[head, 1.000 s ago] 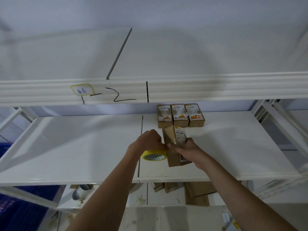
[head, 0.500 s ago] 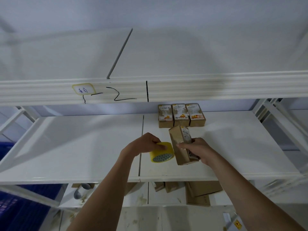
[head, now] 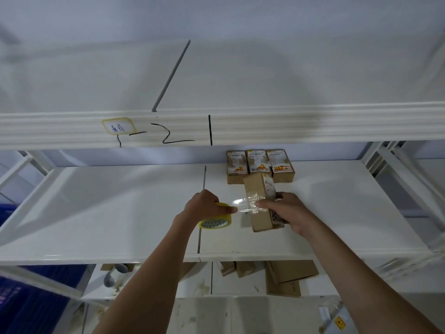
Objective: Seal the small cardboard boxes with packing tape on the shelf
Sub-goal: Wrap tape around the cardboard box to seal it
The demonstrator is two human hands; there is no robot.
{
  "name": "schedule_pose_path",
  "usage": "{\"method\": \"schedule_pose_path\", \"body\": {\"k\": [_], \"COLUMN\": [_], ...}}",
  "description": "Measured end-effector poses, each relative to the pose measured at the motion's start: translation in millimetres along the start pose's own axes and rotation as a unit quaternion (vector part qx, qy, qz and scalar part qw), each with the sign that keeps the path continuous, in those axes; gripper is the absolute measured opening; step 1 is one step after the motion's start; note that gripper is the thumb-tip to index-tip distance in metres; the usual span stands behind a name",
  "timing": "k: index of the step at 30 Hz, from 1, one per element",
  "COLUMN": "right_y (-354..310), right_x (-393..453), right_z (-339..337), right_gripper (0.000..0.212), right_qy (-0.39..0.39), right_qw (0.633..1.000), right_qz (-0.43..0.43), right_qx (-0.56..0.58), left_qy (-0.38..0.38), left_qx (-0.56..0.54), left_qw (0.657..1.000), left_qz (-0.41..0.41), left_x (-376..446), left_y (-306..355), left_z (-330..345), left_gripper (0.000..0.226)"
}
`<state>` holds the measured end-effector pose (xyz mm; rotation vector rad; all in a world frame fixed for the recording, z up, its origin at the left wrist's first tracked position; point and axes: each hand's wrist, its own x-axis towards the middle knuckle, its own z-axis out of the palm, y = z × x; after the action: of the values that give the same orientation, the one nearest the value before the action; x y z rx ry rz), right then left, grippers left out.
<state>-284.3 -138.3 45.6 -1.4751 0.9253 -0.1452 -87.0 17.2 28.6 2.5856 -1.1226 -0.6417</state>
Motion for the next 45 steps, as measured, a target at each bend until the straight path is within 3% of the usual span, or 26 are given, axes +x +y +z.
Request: {"method": "schedule_pose_path", "body": {"k": [11,17,22,26,29,31,35,39,45], "right_y": [10,19,15,7,-1,-5,-4,-2,2], "right_x": [-9,-12,-15,-15,-20,-21,-13,-7,-1], "right_z": [6,9,5,10,21,31,39,28,13], "right_gripper": [0.076,0.053,0.048,0.044,0.06,0.059,0.05,0.037,0.04], "right_qy": [-0.095,-0.145,-0.175,-0.121,-0.099,-0.058,0.012,0.024,0.017], "right_qw": [0.987,0.973,0.967,0.987,0.995,0.997,1.0,0.999,0.999], "right_qz": [-0.007,0.012,0.012,0.01,0.017,-0.001,0.008,0.034,0.042], "right_qx": [0.127,0.179,0.187,0.106,0.014,-0.046,-0.023,0.01,0.029], "left_qy": [-0.052,-0.051,-0.031,-0.017,-0.01,0.002,0.012,-0.023,-0.101], "left_qx": [-0.04,-0.081,-0.05,-0.035,-0.021,-0.007,-0.013,-0.105,-0.2], "left_qw": [0.998,0.995,0.997,0.998,0.999,0.999,0.998,0.992,0.972], "left_qz": [0.002,0.026,0.042,0.038,0.038,0.046,0.054,0.063,0.076], "left_x": [0,-1,-2,0,-2,-3,-5,-6,-13], "left_y": [10,19,17,16,19,23,30,20,4], "left_z": [-4,-6,-8,-4,-3,-3,-3,-13,-31], "left_gripper": [0.066,0.063,0.063,0.059,0.058,0.056,0.057,0.038,0.022]}}
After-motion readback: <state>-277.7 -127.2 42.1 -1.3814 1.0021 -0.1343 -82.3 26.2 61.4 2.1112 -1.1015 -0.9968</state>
